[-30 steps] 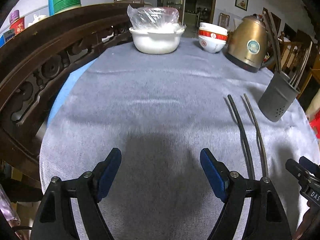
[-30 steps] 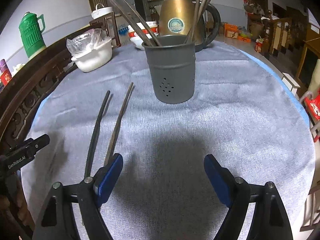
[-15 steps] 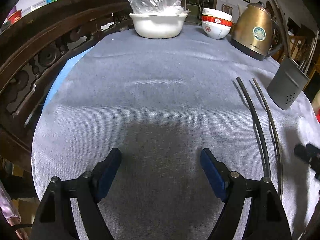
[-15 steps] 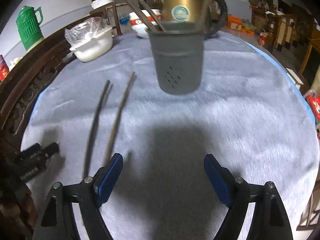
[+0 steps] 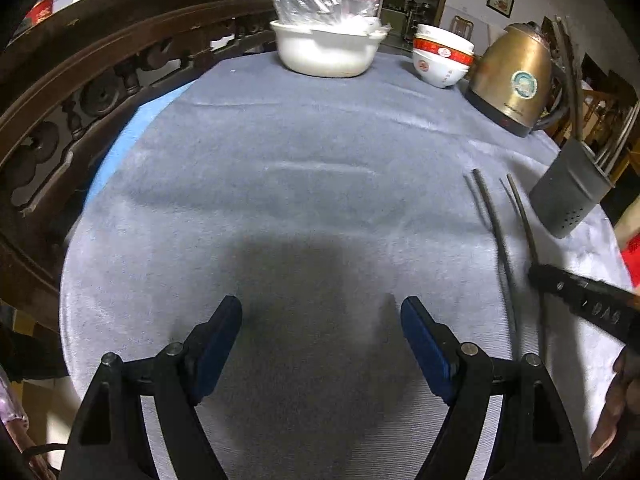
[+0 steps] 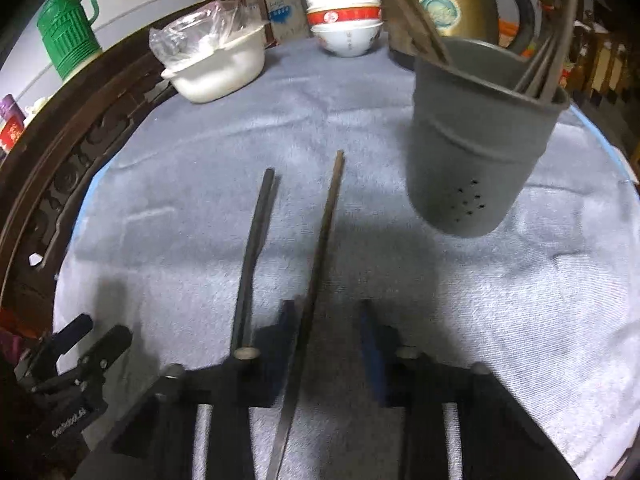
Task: Organize utensils
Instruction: 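Close the right tool on a chopstick while the left tool grasps the last one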
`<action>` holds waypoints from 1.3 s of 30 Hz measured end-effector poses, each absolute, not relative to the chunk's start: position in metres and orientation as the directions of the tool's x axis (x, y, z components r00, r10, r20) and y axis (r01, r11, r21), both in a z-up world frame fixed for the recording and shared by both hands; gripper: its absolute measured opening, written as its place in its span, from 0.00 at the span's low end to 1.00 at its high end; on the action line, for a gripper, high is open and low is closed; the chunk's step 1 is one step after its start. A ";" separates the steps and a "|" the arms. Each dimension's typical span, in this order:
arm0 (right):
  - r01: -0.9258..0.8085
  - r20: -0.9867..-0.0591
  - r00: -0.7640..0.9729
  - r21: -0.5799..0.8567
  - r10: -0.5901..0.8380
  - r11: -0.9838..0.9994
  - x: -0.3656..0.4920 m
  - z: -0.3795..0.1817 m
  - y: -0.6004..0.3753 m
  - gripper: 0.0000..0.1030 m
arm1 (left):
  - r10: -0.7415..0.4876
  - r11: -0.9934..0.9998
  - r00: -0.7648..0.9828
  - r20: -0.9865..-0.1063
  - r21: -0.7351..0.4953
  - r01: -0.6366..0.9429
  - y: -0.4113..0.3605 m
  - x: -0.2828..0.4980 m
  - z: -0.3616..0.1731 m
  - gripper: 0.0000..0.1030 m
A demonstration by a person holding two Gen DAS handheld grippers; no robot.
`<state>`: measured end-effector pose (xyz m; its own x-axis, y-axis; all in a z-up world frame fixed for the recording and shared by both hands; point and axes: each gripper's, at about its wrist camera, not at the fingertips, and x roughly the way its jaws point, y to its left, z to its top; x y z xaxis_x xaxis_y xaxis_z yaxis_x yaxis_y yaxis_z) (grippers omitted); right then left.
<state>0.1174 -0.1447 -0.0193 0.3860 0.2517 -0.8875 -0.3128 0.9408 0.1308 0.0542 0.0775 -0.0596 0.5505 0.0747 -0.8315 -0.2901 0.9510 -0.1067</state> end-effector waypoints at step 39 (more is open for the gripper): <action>-0.165 -0.841 0.407 0.317 0.357 0.934 0.070 -0.011 -0.196 0.07 | -0.088 0.981 0.499 -0.862 -0.163 -0.109 -0.005 0.110 -0.029 0.60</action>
<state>0.0697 -0.1957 -0.0108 0.4068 0.3574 -0.8407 -0.1645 0.9339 0.3174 0.1099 -0.0046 -0.0287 0.4992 -0.0877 -0.8621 -0.1092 0.9806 -0.1630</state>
